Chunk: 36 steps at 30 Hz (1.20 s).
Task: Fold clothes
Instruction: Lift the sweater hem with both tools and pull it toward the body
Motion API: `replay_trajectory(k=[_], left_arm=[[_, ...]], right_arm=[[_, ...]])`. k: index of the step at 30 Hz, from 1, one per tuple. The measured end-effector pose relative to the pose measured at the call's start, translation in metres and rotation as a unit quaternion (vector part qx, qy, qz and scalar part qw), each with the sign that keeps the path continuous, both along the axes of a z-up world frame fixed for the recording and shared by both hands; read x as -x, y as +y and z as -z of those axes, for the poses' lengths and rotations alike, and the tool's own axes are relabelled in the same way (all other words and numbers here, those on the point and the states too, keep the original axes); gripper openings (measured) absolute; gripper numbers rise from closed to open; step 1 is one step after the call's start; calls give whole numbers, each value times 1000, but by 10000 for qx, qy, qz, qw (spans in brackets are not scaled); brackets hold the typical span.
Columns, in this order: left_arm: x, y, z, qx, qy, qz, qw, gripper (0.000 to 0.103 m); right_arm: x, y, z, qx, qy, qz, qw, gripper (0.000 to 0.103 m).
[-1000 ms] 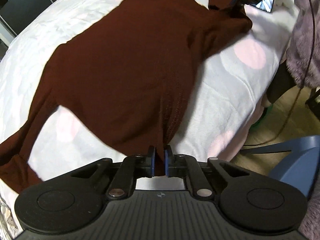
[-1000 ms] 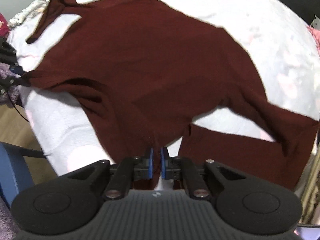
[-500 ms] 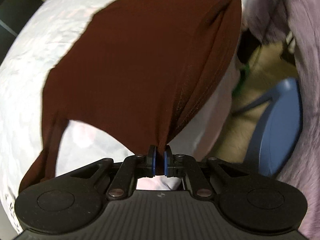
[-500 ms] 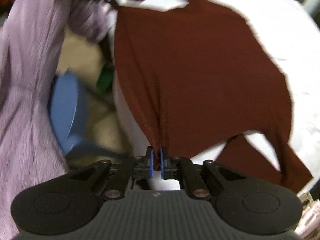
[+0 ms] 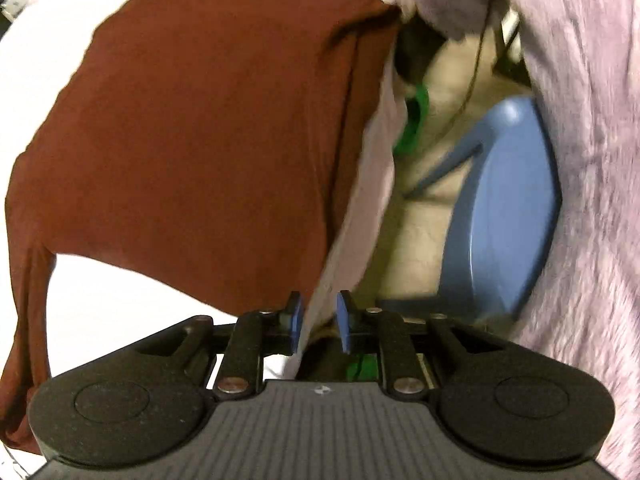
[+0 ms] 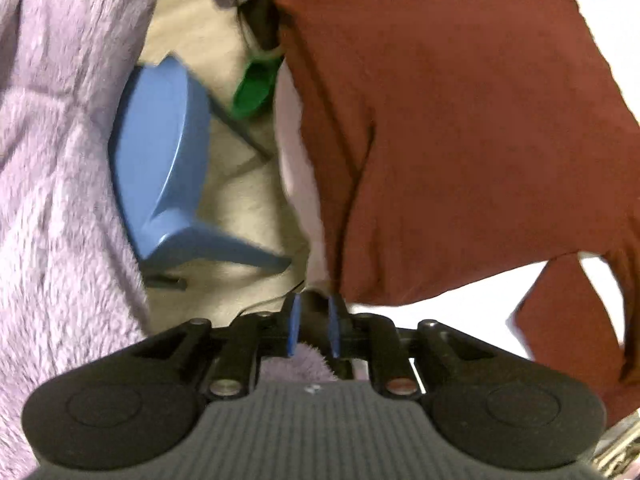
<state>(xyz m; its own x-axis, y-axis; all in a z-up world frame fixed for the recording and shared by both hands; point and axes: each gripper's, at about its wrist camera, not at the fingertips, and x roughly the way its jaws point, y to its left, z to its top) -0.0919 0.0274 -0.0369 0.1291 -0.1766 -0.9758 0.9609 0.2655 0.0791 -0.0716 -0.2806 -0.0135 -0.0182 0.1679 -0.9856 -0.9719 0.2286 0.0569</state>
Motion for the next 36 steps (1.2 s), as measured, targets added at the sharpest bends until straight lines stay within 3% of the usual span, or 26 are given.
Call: replay_trajectory(k=[5,8,10,11,13,16,17,18,20,25,28,32,36], left_arm=[[-16,-11,-9,719,-233,-674,9949,21],[-27,-22,-4,1015,-123,-941,9903,21],[-27,-33,1,1063,-84,-895,9903,21],[-25,-38,5,1011,-99,-828,9914,24],[-20,-44,15,829,-149,-686,9941,25],[-15,-51,34,447,-166,-559,9973,25],[-14,-50,38,351,-153,-546,9978,18],[-12,-50,38,318,-141,-500,9981,12],[-8,-48,40,253,-114,-407,9988,7],[-4,-46,45,100,118,-266,9995,7],[-8,-44,37,210,213,-403,9987,7],[-20,-35,10,708,320,-795,9938,12],[-41,-28,-12,1086,146,-1238,9862,17]], right_arm=[[-17,7,-16,-651,-427,787,9939,18],[-23,21,-11,-935,-590,975,9891,19],[-24,32,-5,-1042,-532,1044,9876,34],[-22,38,0,-1062,-539,1047,9873,41],[-16,46,8,-961,-540,907,9898,41],[-4,50,23,-376,-862,551,9940,39],[-1,46,24,-262,-932,476,9942,34],[2,42,26,-158,-996,406,9941,19],[6,33,27,-10,-1003,326,9944,8],[12,20,31,235,-654,224,9973,8],[13,21,31,223,-559,284,9978,11],[-15,6,0,-435,-661,854,9932,31],[-52,-21,-28,-875,-1088,2077,9682,32]])
